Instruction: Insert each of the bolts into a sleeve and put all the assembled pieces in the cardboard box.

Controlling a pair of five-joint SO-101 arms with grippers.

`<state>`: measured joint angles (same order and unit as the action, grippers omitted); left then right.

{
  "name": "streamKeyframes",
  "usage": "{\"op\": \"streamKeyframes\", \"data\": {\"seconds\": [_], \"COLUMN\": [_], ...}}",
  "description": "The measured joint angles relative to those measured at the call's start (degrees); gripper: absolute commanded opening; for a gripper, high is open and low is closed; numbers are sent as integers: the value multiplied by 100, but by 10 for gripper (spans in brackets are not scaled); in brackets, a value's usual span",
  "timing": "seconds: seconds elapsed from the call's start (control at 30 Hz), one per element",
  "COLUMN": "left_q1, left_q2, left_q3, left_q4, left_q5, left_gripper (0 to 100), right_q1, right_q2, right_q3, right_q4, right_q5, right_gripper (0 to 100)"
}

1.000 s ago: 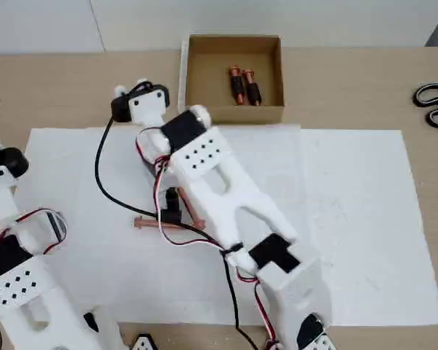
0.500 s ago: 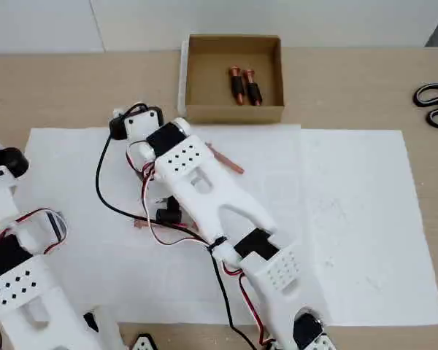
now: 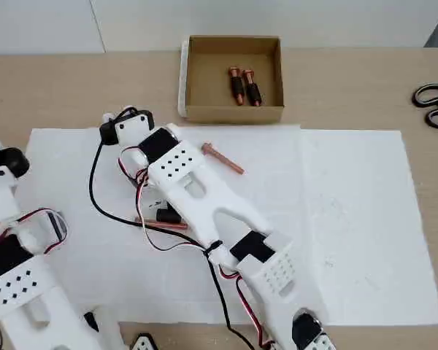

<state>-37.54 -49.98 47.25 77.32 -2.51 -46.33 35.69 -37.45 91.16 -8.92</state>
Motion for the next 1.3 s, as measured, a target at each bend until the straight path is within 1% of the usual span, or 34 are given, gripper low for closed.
{"op": "streamKeyframes", "data": {"seconds": [0.43,0.5,0.57,0.6,0.63,0.73,0.93,1.03,1.17,1.3], "left_q1": [0,0,0,0,0,0,0,0,0,0], "left_q2": [0,0,0,0,0,0,0,0,0,0], "left_q3": [0,0,0,0,0,0,0,0,0,0], "left_q4": [0,0,0,0,0,0,0,0,0,0], "left_q5": [0,0,0,0,0,0,0,0,0,0], "left_gripper": [173,173,173,173,173,173,173,173,173,173], "right_q1": [-9,-9,-9,0,9,9,18,167,536,1116], "right_q2": [422,431,431,431,431,431,431,369,-167,-897], "right_q3": [0,0,0,0,0,0,0,0,-26,-35], "right_q4": [-70,-79,-79,-79,-97,-149,-149,-141,26,299], "right_q5": [0,0,0,0,0,0,0,0,0,0], "right_gripper": [163,113,15,2,20,3,5,5,4,4]}}
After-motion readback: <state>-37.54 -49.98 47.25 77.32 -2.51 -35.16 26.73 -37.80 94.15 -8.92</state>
